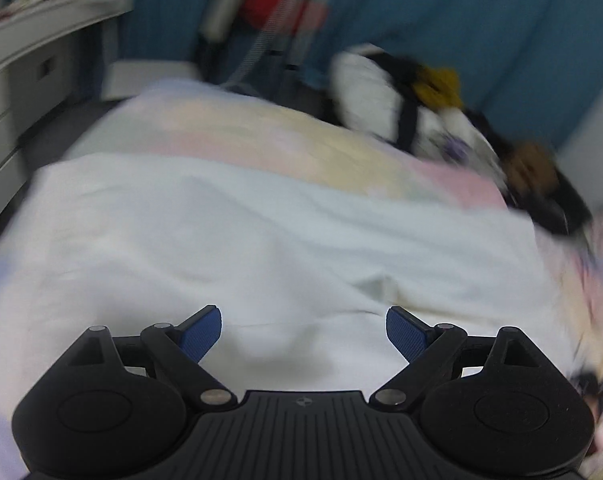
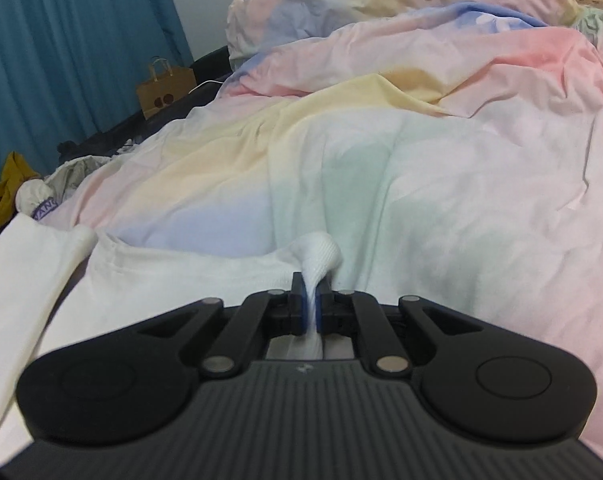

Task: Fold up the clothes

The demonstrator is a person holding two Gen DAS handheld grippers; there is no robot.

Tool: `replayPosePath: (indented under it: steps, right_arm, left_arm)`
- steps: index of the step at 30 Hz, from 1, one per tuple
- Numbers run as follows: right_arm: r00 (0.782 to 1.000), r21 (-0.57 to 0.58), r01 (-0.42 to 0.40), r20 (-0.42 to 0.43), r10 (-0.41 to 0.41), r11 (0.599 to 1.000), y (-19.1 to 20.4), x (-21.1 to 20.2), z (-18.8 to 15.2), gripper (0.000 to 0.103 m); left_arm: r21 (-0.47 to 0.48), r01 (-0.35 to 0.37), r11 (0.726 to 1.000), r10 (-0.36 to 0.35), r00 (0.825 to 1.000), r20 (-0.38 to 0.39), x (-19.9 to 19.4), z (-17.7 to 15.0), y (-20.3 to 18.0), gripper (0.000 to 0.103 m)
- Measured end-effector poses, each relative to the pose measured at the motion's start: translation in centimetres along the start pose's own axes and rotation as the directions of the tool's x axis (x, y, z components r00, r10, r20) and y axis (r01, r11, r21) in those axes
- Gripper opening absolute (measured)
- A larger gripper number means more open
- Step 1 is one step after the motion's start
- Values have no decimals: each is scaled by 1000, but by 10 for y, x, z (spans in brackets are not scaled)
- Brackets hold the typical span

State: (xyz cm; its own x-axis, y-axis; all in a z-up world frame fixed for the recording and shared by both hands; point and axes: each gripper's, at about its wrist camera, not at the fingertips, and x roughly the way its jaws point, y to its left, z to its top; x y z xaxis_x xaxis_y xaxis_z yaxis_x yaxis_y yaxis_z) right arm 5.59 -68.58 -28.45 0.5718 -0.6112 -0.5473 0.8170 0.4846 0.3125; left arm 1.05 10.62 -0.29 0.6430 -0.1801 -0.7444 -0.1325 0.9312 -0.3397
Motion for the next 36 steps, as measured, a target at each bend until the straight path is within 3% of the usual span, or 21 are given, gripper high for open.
replayPosePath:
  steps: [3,4,6,7,8,14,17,20,27,30,33,36]
  right_arm:
    - [1000,39,-10,-10,11,999,-7,-4,1,7]
    - [1000,41,-8,-12,9,999,-7,-5,1,7]
    - [1000,34,-2,-14,3,999,-5,-7,1,7]
    - [1000,32,1,-14,-1,999,-5,-9,1,7]
    - [1000,31,5,-14,-5,1000,-4,-10,1,7]
    - [1000,39,10,-21,-9,999,-8,-17,4,8]
    - [1000,61,2,-29,0,998,-13,-19,4,8]
    - [999,85,1,-35,2,996,-16,-21,4,8]
    - [1000,49,16,-24,-14,999,-11,-21,1,8]
    - [1000,56,10,-25,-9,998,-13,-20,2,8]
    - [1000,58,6,-24,-4,998,-13,-20,2,8]
    - [1000,67,0,-25,1,998,-15,-20,1,8]
  left_arm:
    - [-215,-58,975,48,998,-50,-29,4,62,91]
    - [-306,-55,950,34,997,-72,-36,2,85,91]
    - [-494,-21,869,-38,993,-108,-42,-7,124,91]
    - [-556,-43,830,-46,988,-145,-41,-12,138,91]
    - [-577,-78,813,-36,982,-184,-37,-16,146,90]
    - [-598,-151,787,-41,955,-295,4,-21,158,90]
    - [-627,-141,766,-75,949,-305,17,-20,165,88]
    - [-618,-163,769,-73,938,-338,24,-17,167,89]
    - [-525,-288,801,-1,876,-483,44,-11,158,89]
    - [-507,-329,797,29,859,-512,52,-6,156,89]
    - [-513,-324,795,20,859,-511,60,0,157,88]
    - [-609,-282,741,-48,883,-467,62,0,169,87]
